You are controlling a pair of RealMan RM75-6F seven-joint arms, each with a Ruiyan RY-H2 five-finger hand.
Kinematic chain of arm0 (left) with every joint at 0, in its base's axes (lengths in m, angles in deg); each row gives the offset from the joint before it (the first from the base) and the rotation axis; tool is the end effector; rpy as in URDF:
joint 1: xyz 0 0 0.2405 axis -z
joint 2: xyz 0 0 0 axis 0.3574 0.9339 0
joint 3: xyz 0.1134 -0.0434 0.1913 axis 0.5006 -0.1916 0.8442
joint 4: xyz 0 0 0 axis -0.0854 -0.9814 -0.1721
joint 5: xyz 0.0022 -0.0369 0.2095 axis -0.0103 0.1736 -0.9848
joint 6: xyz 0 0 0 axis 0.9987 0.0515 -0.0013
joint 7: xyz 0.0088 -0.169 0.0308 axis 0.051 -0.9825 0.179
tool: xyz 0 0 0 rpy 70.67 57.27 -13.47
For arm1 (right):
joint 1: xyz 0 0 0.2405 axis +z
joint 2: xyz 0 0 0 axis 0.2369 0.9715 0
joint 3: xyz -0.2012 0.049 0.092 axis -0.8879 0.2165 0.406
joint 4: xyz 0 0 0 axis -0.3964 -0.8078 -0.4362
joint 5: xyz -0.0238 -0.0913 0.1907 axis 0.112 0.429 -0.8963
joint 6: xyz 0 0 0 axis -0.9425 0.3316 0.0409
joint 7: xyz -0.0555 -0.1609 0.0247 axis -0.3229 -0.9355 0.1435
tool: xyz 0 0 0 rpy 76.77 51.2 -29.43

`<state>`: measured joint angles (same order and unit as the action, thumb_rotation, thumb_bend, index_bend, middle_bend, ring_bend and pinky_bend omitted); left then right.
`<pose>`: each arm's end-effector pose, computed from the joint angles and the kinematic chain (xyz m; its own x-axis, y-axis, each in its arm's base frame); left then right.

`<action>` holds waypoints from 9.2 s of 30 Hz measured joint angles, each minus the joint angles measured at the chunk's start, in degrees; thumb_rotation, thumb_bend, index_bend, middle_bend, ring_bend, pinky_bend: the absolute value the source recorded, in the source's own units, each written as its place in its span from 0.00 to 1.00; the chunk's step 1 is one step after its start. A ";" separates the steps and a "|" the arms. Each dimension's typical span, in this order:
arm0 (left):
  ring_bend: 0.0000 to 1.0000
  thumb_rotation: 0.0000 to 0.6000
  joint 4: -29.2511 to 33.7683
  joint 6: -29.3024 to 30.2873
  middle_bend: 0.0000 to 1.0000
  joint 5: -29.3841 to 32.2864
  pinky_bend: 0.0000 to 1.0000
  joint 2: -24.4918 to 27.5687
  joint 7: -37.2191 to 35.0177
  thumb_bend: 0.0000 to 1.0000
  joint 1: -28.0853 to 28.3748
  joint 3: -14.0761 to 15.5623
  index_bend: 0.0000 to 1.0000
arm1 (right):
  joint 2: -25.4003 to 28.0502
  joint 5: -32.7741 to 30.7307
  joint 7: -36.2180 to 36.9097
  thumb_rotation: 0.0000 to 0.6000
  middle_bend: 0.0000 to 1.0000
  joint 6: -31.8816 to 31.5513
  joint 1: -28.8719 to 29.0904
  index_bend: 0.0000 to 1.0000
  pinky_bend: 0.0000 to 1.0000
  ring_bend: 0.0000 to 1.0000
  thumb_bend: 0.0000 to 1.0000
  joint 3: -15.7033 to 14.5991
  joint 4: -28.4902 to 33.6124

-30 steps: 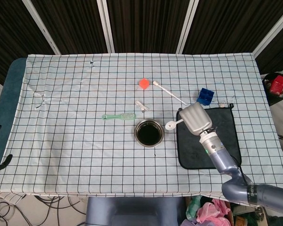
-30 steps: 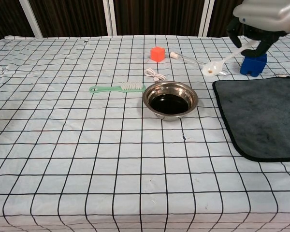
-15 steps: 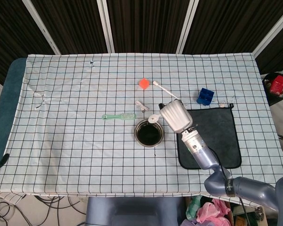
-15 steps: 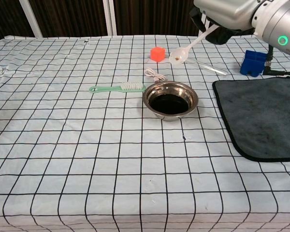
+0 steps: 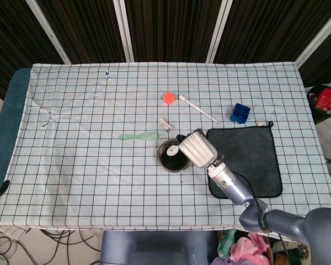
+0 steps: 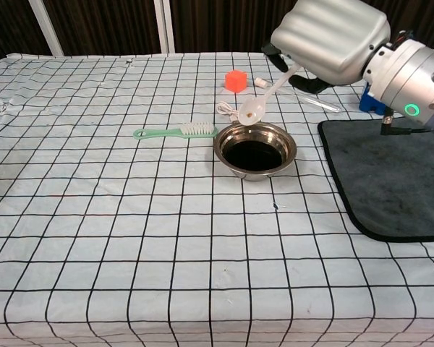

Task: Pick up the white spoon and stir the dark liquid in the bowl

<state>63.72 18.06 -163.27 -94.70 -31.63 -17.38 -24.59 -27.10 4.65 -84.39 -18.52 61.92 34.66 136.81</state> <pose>-0.2946 0.2102 0.1733 0.3973 -0.0887 0.9134 0.9164 0.0916 -0.3897 -0.0647 -0.3581 0.0006 0.7014 0.5454 0.4588 -0.2497 -0.4149 0.8749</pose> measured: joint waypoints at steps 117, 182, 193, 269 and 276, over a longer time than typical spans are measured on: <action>0.01 1.00 0.60 -0.16 0.05 2.01 0.00 -0.14 1.72 0.24 -0.28 -0.84 0.09 | -16.10 9.81 9.71 1.00 0.87 -2.34 -1.88 0.68 1.00 1.00 0.35 -4.25 -26.09; 0.01 1.00 0.58 -0.31 0.05 2.24 0.00 -0.03 1.67 0.24 -0.33 -0.96 0.09 | -20.76 8.73 14.10 1.00 0.87 -2.10 -2.17 0.70 1.00 1.00 0.35 -3.55 -35.90; 0.01 1.00 0.63 -0.55 0.05 2.32 0.00 -0.19 2.11 0.24 -0.20 -0.91 0.09 | -20.71 7.18 15.31 1.00 0.87 -2.39 -2.40 0.70 1.00 1.00 0.35 -2.94 -39.24; 0.01 1.00 0.64 -1.30 0.05 3.43 0.00 -0.55 3.16 0.24 0.17 -1.16 0.09 | -12.14 10.29 11.05 1.00 0.87 -7.50 -4.87 0.72 1.00 1.00 0.35 -4.58 -21.46; 0.01 1.00 0.65 -1.12 0.05 3.65 0.00 -0.47 3.01 0.24 0.07 -1.30 0.09 | -11.92 10.29 9.75 1.00 0.87 -6.09 -5.28 0.69 1.00 1.00 0.32 -4.84 -18.82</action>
<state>64.36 16.94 -159.62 -95.17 -28.62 -17.30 -25.89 -39.02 14.94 -74.64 -24.62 56.65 29.83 117.99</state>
